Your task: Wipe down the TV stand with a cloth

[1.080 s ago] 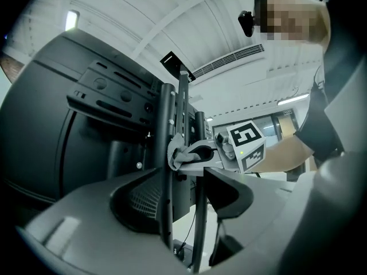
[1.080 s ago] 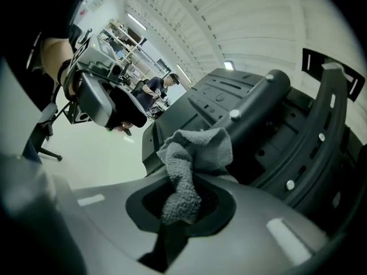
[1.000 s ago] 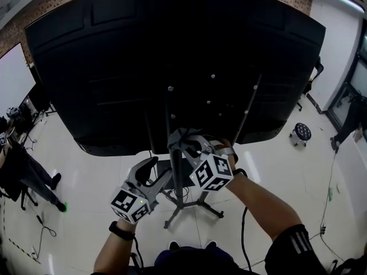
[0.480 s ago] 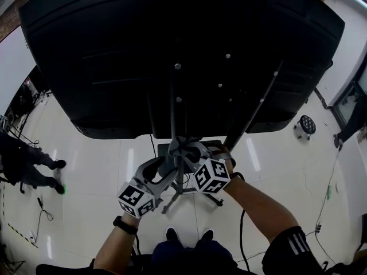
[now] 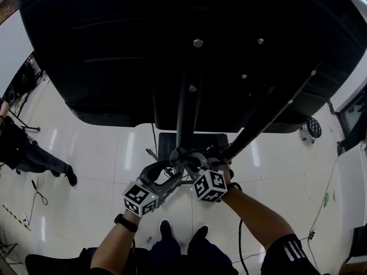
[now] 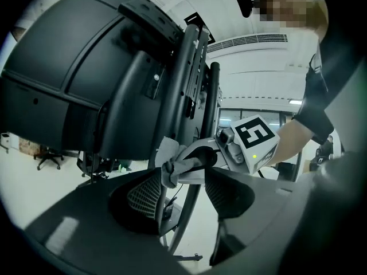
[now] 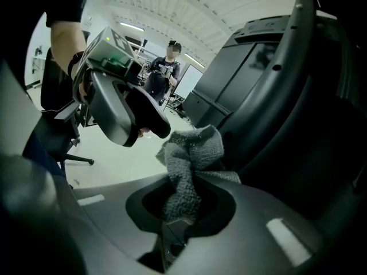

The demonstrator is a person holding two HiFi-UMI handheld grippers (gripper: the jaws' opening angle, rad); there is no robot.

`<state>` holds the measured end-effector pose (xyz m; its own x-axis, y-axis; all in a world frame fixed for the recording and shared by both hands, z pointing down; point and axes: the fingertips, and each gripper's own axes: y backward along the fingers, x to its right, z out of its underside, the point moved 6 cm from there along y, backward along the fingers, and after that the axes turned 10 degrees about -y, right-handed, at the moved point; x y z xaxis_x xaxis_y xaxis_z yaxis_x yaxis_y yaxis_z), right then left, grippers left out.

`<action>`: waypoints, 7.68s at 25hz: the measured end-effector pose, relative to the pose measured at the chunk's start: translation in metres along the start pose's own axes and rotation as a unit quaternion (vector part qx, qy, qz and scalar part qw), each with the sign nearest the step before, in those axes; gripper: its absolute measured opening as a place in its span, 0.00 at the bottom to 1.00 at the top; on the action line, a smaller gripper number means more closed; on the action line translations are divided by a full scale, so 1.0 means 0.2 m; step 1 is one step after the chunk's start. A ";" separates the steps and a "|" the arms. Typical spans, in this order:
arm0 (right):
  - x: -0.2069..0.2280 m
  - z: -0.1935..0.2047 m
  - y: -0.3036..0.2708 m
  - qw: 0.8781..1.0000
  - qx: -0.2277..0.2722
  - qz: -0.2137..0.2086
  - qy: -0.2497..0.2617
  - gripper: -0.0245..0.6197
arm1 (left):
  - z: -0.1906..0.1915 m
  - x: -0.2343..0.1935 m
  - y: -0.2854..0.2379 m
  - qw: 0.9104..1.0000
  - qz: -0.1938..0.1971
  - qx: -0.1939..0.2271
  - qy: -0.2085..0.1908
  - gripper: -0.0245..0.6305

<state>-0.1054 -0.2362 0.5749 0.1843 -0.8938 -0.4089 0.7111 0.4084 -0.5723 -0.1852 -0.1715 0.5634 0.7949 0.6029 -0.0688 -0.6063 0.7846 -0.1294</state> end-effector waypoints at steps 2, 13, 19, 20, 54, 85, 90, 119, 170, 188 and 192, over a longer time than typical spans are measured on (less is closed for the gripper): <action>-0.04 0.09 -0.06 1.000 -0.010 -0.010 -0.008 0.09 | 0.10 -0.01 -0.03 1.000 0.001 -0.013 0.008 0.44; -0.32 0.52 -0.49 0.996 -0.048 -0.065 -0.025 0.09 | 0.70 -0.10 -0.13 0.996 0.004 -0.076 0.042 0.46; -0.47 0.74 -0.70 0.992 -0.081 -0.084 -0.041 0.09 | 1.05 -0.12 -0.18 0.992 0.010 -0.105 0.071 0.48; -0.50 0.78 -0.74 0.992 -0.087 -0.089 -0.036 0.09 | 1.11 -0.12 -0.18 0.991 0.010 -0.111 0.076 0.48; -0.51 0.81 -0.29 0.978 -0.009 -0.067 -0.195 0.09 | 0.89 0.12 -0.11 0.995 0.041 -0.090 0.030 0.49; 0.54 -0.56 1.55 0.951 0.226 0.207 -0.046 0.09 | -1.23 0.64 -0.07 0.948 0.138 0.158 -0.239 0.49; 0.69 -0.65 1.72 0.949 0.245 0.197 -0.020 0.09 | -1.44 0.75 -0.14 0.947 0.127 0.177 -0.237 0.49; 1.26 -0.55 1.74 0.973 0.194 0.118 0.031 0.09 | -1.50 1.00 -0.50 0.963 -0.015 0.148 -0.224 0.48; 0.14 1.20 0.16 0.979 -0.033 -0.072 -0.188 0.09 | 0.62 0.46 -0.94 0.992 0.049 -0.109 -0.031 0.48; -0.22 1.89 -0.44 0.960 -0.133 -0.098 -0.227 0.09 | 1.53 0.33 -1.06 0.975 0.044 -0.213 0.042 0.48; -0.27 2.00 -0.53 0.953 -0.150 -0.096 -0.246 0.09 | 1.65 0.32 -1.05 0.972 0.046 -0.227 0.045 0.48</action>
<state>0.0803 -0.3055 0.9425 0.4181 -0.9061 0.0643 0.5509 0.1967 -0.8110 -0.0149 -0.2505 0.9123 0.7490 0.6365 -0.1838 -0.6179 0.5709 -0.5406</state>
